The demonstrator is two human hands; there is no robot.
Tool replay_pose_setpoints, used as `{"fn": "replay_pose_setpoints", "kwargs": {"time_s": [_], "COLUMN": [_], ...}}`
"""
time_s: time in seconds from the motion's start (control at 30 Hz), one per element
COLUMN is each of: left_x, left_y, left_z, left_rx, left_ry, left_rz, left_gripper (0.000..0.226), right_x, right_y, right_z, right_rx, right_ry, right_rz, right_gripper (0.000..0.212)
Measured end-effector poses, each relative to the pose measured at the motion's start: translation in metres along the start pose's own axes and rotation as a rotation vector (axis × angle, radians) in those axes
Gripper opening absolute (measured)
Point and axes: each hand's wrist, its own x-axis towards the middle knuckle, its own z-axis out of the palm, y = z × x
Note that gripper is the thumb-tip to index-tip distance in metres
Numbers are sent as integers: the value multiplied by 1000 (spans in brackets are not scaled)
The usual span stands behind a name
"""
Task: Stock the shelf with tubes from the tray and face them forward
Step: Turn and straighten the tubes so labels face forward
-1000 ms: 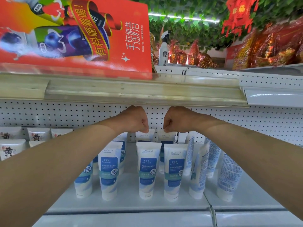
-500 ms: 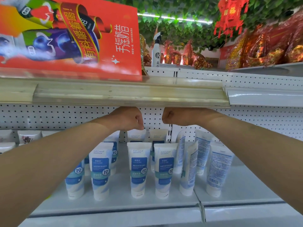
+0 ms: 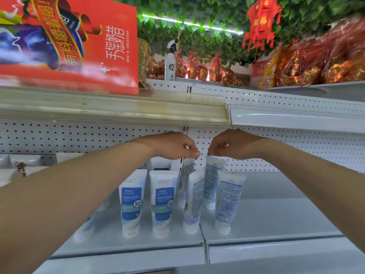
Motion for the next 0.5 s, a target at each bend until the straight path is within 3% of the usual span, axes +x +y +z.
{"fn": "replay_pose_setpoints", "kwargs": {"time_s": [0.23, 0.5], "left_x": [7, 10], "left_y": [9, 11], "left_z": [6, 7], "left_rx": [4, -7], "left_ry": [-13, 12], "left_rz": [-86, -173], "left_gripper": [42, 48], "right_x": [1, 12], "right_y": [9, 14], "right_z": [5, 5], "right_rx": [42, 71], "right_ry": [-93, -68], "right_rz": [21, 1], "right_gripper": [24, 22]}}
